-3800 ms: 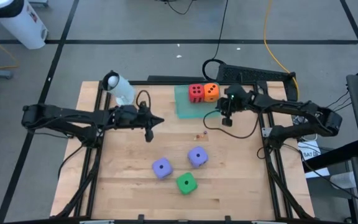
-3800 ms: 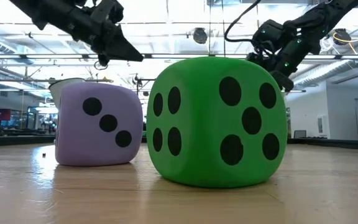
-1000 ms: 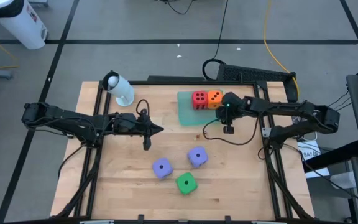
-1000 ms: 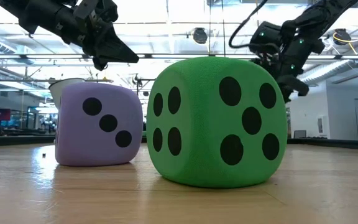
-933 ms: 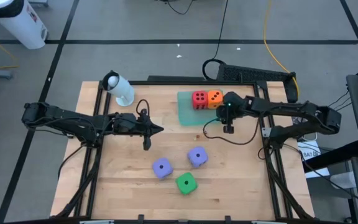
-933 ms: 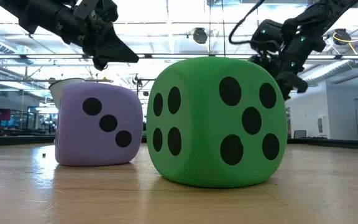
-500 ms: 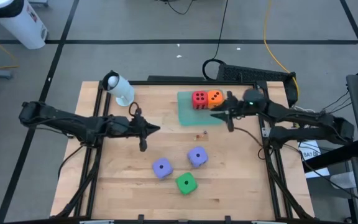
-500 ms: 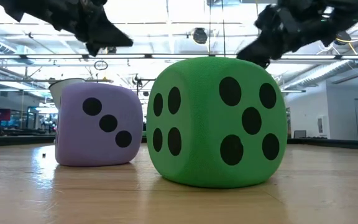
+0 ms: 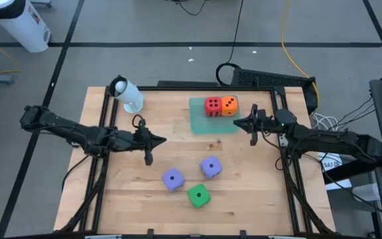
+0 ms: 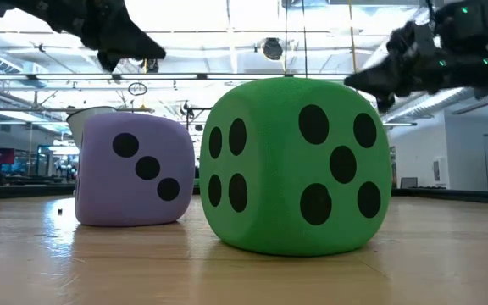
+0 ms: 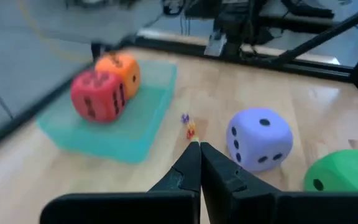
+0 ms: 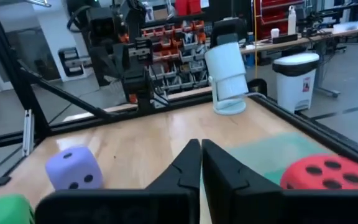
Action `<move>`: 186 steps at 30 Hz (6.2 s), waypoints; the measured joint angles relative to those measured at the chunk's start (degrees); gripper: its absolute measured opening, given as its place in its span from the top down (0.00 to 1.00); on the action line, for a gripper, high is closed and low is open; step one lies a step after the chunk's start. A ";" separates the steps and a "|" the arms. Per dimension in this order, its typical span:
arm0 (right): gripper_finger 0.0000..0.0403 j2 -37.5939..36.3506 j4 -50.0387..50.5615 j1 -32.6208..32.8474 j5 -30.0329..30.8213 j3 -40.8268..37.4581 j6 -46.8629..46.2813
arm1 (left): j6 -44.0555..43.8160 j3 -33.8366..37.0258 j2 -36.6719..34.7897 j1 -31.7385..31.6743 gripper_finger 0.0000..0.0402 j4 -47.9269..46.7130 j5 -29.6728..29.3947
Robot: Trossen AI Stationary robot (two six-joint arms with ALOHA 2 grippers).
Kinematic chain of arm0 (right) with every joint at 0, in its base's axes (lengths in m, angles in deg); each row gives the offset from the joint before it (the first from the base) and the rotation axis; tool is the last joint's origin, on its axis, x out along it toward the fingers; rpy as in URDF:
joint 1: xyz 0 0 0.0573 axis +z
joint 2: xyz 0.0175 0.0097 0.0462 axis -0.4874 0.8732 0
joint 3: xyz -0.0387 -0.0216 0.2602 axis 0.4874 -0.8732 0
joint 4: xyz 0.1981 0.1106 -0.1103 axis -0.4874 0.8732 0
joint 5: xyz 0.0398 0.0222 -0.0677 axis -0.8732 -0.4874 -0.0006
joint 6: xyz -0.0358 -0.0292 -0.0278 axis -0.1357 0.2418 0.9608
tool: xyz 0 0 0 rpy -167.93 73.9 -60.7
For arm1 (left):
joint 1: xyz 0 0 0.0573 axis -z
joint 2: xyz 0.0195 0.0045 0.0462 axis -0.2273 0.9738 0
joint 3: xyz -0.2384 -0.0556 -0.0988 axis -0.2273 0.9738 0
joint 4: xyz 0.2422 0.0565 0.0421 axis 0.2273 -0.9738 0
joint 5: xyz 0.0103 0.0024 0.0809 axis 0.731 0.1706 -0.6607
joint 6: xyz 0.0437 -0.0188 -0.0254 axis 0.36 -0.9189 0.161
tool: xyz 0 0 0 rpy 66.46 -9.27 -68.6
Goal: Pick & Place Dice
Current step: Put the left big violet dice into the transparent blue bin
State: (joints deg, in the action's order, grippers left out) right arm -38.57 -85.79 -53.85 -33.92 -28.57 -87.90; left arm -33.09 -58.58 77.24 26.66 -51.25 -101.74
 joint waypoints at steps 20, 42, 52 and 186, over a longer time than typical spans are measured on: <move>0.99 -2.75 -4.30 -5.75 2.78 -4.63 1.95 | -18.92 -30.96 18.07 0.66 0.96 -44.41 10.05; 0.99 -2.69 -5.65 -5.73 2.58 -4.63 1.19 | 20.58 -49.18 38.49 4.43 0.72 -50.96 21.82; 0.99 -2.69 -4.59 -5.71 2.55 -4.61 1.49 | 25.82 -53.95 43.54 4.07 0.21 -50.87 29.69; 0.99 -2.62 -4.52 -5.65 2.64 -4.56 1.05 | 41.08 -46.45 54.10 3.32 0.01 -53.32 30.84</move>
State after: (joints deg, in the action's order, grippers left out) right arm -41.19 -90.31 -59.50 -31.28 -33.13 -86.84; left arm 7.99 -105.02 131.34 29.98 -104.57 -70.90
